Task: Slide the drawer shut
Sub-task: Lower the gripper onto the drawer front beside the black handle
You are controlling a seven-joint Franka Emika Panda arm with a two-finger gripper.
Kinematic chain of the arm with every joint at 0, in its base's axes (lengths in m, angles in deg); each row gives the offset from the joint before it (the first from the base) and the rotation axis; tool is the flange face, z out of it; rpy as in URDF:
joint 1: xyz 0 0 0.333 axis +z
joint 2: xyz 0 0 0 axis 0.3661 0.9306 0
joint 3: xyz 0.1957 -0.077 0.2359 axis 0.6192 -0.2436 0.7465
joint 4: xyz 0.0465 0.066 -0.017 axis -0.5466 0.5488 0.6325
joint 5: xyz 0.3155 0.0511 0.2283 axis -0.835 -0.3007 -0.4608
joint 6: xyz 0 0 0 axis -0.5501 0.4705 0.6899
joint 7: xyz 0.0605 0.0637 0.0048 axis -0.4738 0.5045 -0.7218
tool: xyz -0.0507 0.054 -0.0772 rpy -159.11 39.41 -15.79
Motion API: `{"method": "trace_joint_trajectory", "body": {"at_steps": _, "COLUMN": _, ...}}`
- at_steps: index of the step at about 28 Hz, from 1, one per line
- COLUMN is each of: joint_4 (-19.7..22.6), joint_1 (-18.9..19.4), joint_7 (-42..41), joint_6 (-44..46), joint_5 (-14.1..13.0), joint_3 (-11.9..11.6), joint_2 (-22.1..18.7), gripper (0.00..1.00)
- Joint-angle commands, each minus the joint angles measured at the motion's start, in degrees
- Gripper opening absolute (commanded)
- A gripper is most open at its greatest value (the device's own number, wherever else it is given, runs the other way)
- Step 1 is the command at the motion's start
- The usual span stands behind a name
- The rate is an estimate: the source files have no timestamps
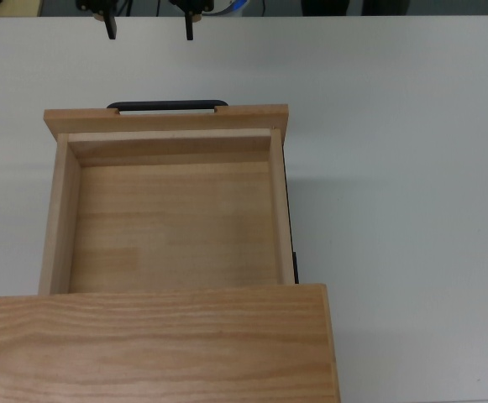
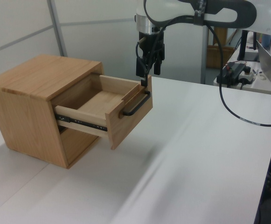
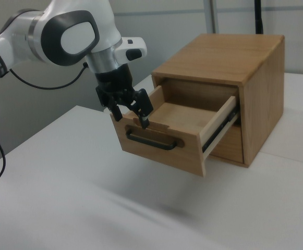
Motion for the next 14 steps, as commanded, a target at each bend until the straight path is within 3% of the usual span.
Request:
{"method": "trace_joint_trajectory", "body": {"at_steps": 1, "joint_4": -0.49, "joint_1": 0.15, "joint_7": -0.03, "joint_6": 1.44, "joint_5": 0.60, "joint_3": -0.34, "joint_2": -0.56, "gripper": 0.92}}
{"method": "trace_joint_trajectory", "body": {"at_steps": 4, "joint_4": -0.49, "joint_1": 0.15, "joint_7": -0.12, "joint_6": 1.44, "joint_5": 0.60, "joint_3": -0.25, "joint_2": -0.39, "gripper": 0.50}}
{"method": "trace_joint_trajectory", "body": {"at_steps": 5, "joint_4": -0.49, "joint_1": 0.15, "joint_7": -0.12, "joint_6": 1.44, "joint_5": 0.60, "joint_3": -0.25, "joint_2": -0.38, "gripper": 0.20}}
{"method": "trace_joint_trajectory", "body": {"at_steps": 6, "joint_4": -0.49, "joint_1": 0.15, "joint_7": -0.12, "joint_6": 1.53, "joint_5": 0.68, "joint_3": -0.17, "joint_2": -0.47, "gripper": 0.07}}
{"method": "trace_joint_trajectory", "body": {"at_steps": 7, "joint_4": -0.40, "joint_1": 0.24, "joint_7": -0.12, "joint_6": 1.53, "joint_5": 0.60, "joint_3": -0.08, "joint_2": -0.47, "gripper": 0.00}}
{"method": "trace_joint_trajectory", "body": {"at_steps": 14, "joint_4": -0.23, "joint_1": 0.24, "joint_7": -0.47, "joint_6": 5.84, "joint_5": 0.69, "joint_3": 0.01, "joint_2": -0.56, "gripper": 0.00}}
